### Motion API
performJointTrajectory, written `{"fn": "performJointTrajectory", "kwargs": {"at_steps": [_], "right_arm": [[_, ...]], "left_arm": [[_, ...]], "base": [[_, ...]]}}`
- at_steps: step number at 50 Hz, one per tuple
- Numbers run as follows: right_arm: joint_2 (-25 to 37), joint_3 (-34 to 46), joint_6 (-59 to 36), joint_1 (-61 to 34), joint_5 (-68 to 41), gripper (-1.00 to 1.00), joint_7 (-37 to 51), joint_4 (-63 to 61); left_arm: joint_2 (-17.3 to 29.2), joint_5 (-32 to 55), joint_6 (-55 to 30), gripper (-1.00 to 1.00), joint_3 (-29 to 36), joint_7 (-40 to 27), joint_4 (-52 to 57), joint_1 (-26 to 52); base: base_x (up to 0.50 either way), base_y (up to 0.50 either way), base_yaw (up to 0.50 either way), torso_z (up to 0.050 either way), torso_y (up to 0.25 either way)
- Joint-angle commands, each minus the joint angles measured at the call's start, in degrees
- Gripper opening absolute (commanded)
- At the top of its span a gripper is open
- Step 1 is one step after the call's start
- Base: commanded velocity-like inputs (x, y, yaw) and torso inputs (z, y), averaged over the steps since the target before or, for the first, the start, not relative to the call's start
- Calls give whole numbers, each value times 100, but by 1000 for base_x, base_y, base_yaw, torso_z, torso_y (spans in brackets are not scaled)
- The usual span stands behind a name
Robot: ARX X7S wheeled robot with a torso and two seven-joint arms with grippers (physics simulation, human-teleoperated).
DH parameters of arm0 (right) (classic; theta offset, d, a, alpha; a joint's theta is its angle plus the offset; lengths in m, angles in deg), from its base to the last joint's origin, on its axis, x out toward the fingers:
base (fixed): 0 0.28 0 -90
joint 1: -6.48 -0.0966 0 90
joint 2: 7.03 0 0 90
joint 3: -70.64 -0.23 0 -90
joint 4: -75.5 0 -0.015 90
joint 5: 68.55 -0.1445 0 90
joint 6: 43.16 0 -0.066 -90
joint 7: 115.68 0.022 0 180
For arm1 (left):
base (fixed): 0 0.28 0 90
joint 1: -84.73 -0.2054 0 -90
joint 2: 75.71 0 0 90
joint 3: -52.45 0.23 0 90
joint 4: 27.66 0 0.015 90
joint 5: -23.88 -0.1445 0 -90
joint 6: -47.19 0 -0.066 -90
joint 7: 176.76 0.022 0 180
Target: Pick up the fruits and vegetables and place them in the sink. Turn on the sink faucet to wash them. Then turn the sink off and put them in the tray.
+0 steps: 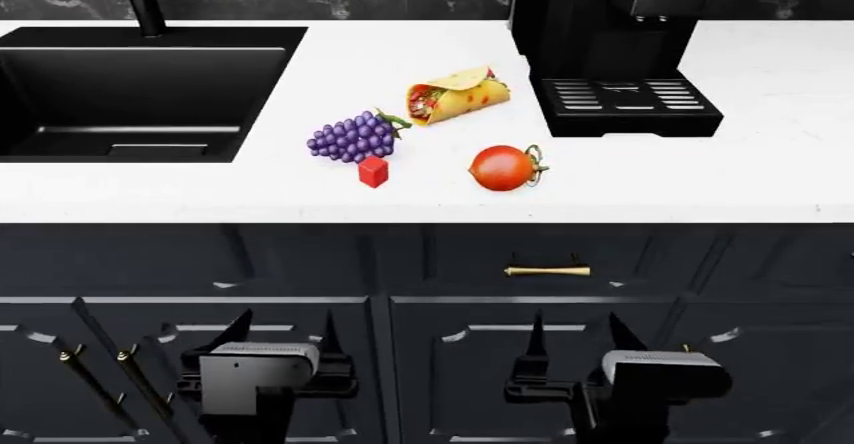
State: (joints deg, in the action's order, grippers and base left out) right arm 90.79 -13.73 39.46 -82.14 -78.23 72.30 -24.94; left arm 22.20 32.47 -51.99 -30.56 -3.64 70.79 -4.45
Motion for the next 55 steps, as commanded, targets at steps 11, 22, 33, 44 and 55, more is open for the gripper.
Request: {"fn": "performJointTrajectory", "kwargs": {"at_steps": [11,22,33,44,55], "right_arm": [[1224,-2089,-6193,-2010,-3495,100,1007,-4945],[2723,-2594,-7474,-5262,-9150,100,4399,-3347],[3188,-2140,-7490,-5876,-9411,100,4286,-2919],[3357,-2075,-7434,-5897,-9400,100,4202,-2874],[3426,-1854,-7282,-6029,-9536,100,4297,-2856]], "left_arm": [[987,3334,-6093,100,-1710,-231,4270,2541],[1354,4470,-7716,100,-2047,-224,3102,5441],[1818,5830,-8038,100,-1985,-1049,2225,6603],[1982,6266,-7777,100,-1718,-1332,2005,6705],[2082,6492,-7702,100,-1645,-1468,1888,6827]], "base": [[0,0,0,0,0],[36,0,0,0,0],[179,0,0,0,0],[345,0,0,0,0],[375,0,0,0,0]]}}
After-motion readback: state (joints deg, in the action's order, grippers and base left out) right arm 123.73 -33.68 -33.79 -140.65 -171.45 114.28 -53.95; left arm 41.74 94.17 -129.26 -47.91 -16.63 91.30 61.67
